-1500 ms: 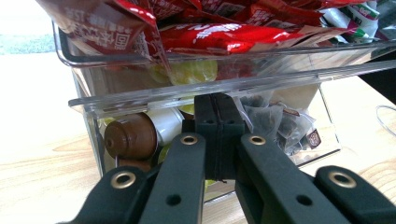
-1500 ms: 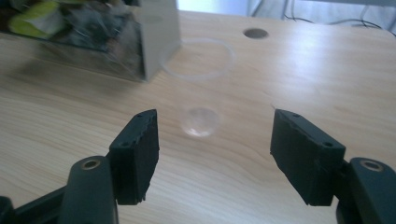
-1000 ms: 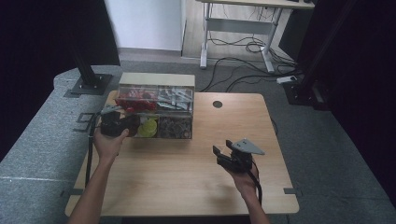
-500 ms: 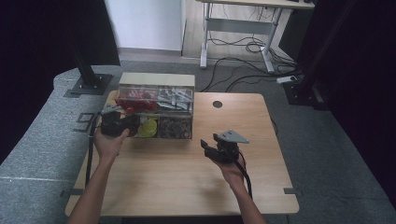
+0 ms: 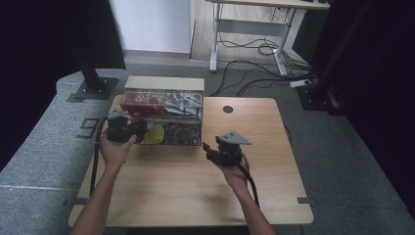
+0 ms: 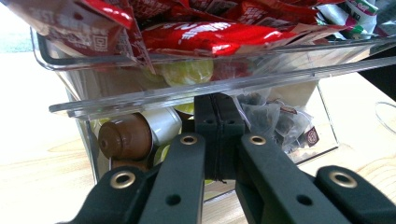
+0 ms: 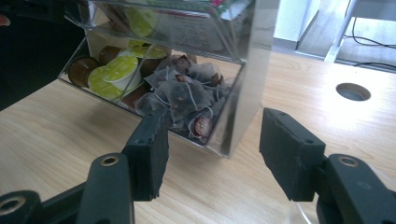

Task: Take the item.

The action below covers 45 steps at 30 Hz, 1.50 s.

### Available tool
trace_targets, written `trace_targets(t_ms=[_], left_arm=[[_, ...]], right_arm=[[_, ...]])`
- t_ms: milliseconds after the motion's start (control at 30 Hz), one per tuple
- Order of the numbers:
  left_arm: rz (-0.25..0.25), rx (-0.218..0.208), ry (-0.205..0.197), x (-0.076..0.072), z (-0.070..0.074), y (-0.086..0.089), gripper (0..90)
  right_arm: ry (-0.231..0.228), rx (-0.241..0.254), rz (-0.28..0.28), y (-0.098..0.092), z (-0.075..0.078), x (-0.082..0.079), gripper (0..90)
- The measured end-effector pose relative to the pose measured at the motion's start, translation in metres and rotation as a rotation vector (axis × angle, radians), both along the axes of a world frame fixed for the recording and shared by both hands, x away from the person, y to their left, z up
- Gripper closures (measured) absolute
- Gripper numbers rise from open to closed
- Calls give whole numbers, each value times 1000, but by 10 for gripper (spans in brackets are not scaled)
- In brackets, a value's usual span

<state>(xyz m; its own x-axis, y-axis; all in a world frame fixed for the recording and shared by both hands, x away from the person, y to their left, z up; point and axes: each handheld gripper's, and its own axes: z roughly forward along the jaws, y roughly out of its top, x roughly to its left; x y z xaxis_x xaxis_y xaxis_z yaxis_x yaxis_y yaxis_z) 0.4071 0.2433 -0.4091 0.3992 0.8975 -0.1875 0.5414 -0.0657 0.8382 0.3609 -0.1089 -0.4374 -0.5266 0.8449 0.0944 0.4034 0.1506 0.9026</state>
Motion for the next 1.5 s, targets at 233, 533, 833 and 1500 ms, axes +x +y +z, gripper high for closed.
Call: trace_targets(t_ms=[233, 533, 833, 1500], left_arm=[[1, -1, -4, 0, -1, 0, 900], [-1, -4, 1, 1, -2, -1, 900], [-7, -1, 5, 1, -1, -1, 900], [-12, 5, 3, 1, -1, -5, 900]], right_arm=[[-2, -8, 22, 11, 0, 4, 424], [9, 1, 31, 20, 0, 10, 428], [11, -2, 56, 39, -1, 16, 451], [29, -15, 54, 63, -14, 34, 475]])
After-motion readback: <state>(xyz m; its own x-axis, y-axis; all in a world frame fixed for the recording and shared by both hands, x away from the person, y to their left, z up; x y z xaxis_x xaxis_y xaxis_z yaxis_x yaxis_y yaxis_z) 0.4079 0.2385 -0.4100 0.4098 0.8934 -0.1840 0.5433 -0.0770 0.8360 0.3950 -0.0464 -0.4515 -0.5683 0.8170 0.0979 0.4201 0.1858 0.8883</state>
